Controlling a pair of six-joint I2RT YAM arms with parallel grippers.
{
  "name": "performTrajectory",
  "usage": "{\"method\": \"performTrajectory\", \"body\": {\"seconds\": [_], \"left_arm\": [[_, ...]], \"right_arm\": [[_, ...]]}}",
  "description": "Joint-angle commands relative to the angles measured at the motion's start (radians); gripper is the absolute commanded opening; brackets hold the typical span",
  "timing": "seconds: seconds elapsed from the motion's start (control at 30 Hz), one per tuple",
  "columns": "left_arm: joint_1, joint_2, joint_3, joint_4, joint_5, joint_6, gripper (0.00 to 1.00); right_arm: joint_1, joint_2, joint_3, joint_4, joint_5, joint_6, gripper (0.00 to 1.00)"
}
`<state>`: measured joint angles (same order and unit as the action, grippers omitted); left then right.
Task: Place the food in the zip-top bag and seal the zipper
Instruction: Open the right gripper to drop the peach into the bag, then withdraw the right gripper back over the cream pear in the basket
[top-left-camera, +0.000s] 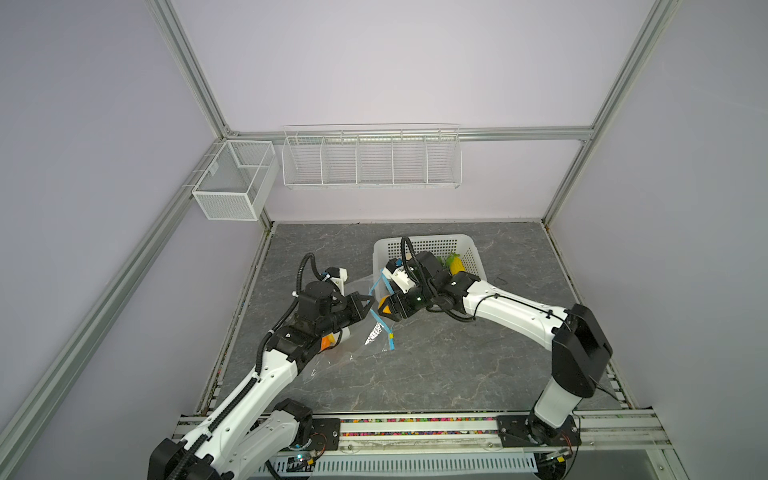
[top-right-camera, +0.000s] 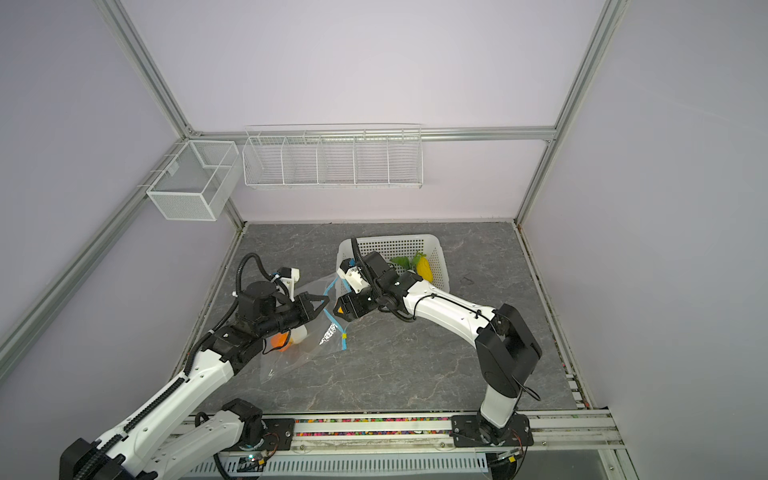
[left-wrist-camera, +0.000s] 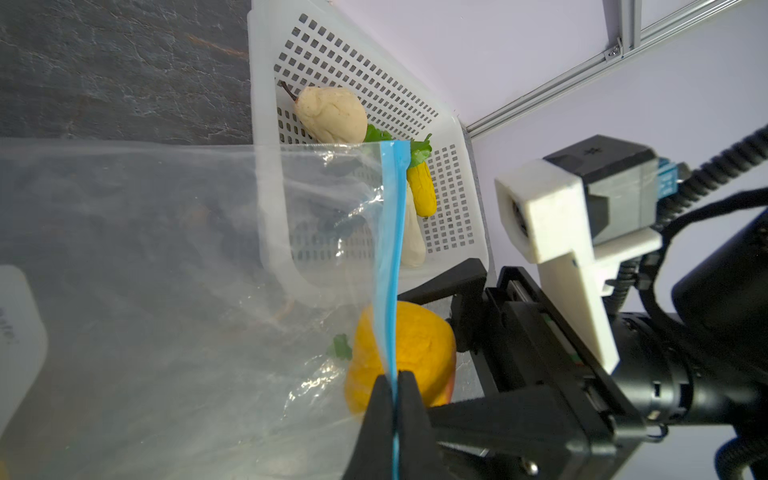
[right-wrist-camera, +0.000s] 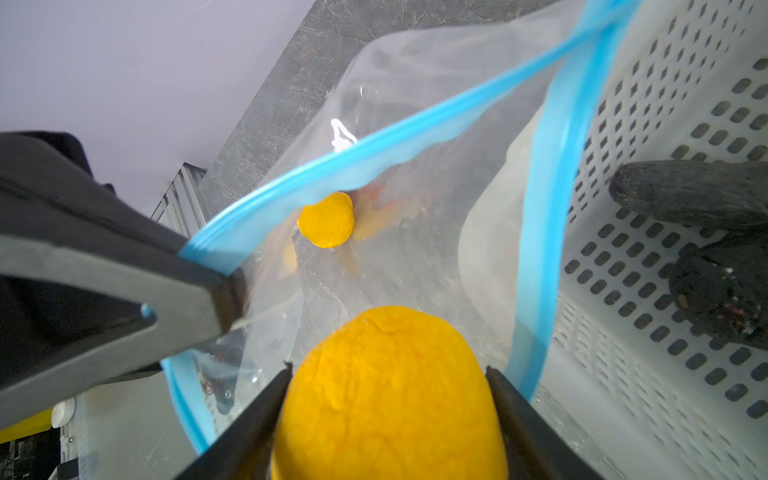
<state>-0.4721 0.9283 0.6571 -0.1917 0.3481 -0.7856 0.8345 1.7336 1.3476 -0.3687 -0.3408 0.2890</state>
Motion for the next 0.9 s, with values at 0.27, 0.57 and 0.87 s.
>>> {"method": "performTrajectory", "body": {"seconds": [0.27,0.57,0.87], "left_arm": [[-0.003,-0.011,0.004,0.022,-0.006,-0.011,0.0],[-0.003,-0.012,-0.001,0.023,-0.006,-0.008,0.0],[-0.003,-0.016,-0.013,0.031,-0.012,-0.005,0.0]], "right_arm": [[0.008,0.003,0.022,-0.008,0.018,-0.01,0.78],[0.0,-0.048,0.015,-0.021,0.054,-0.022,0.78],[-0.049,-0.132,0.002,-0.036,0.122,-0.031,0.78]]}}
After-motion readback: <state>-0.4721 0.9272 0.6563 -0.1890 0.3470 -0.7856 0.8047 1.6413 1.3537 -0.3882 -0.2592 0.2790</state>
